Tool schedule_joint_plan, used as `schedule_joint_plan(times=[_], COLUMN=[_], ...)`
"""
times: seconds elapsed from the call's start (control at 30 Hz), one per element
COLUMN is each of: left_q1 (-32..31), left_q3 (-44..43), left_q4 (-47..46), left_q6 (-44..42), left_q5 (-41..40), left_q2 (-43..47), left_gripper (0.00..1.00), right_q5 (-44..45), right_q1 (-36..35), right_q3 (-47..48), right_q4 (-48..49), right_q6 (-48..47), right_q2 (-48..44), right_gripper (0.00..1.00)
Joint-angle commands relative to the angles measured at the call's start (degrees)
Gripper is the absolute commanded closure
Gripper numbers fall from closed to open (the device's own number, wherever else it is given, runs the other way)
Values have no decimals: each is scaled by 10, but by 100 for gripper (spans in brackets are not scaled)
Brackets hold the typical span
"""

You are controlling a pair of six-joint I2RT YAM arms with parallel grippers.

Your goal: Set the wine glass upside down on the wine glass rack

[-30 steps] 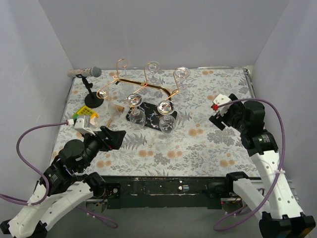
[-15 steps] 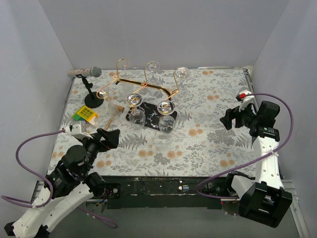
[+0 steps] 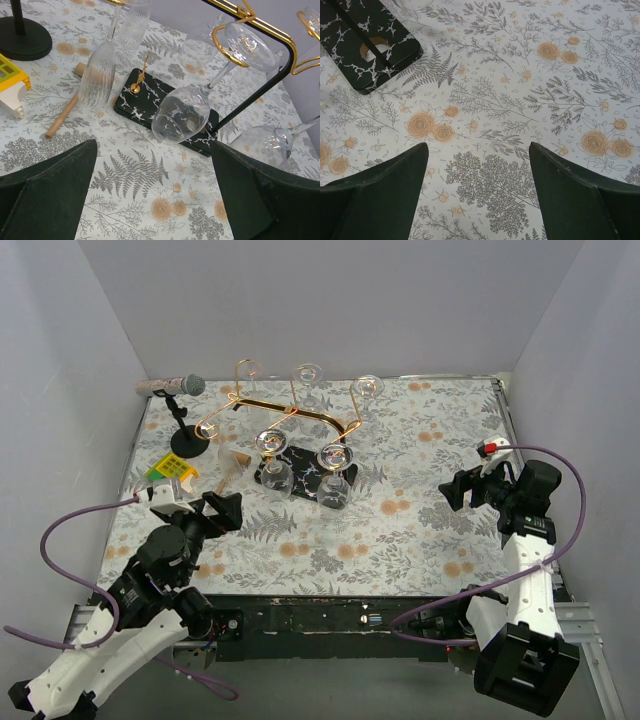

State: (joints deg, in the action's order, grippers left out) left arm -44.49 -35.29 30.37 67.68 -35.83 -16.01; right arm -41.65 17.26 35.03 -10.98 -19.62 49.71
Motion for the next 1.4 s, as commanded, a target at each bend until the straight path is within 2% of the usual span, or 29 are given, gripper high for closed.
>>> schedule_joint_plan(times=[0.0,0.4,0.67,0.9,1.07,1.27,1.37], left_q1=[0,0,0,12,70,217,251], left_q3=[17,101,118,123,124,121,119], left_q4=[-46,-172,-214,-227,-232,-233,-227], left_q6=[-42,-138,-188,-193,-178,-132,-127], left_q5=[-44,-103,-110,-93,-43,87,105], left_q2=[-10,5,-9,-46,-65,-94,-97], left_gripper=[2,2,2,2,2,2,2], right_q5=[-16,-14,-18,-17,-20,-22,-24], right_q1=[5,11,11,11,11,11,11], right_q3=[-7,-44,-58,-66,-69,-74,-77], right_q4=[40,90,123,130,134,134,136], right_q6=[20,41,43,44,44,40,39], right_q2=[-10,-23,-21,-25,-29,-38,-44], right_gripper=[10,10,10,9,9,9,9])
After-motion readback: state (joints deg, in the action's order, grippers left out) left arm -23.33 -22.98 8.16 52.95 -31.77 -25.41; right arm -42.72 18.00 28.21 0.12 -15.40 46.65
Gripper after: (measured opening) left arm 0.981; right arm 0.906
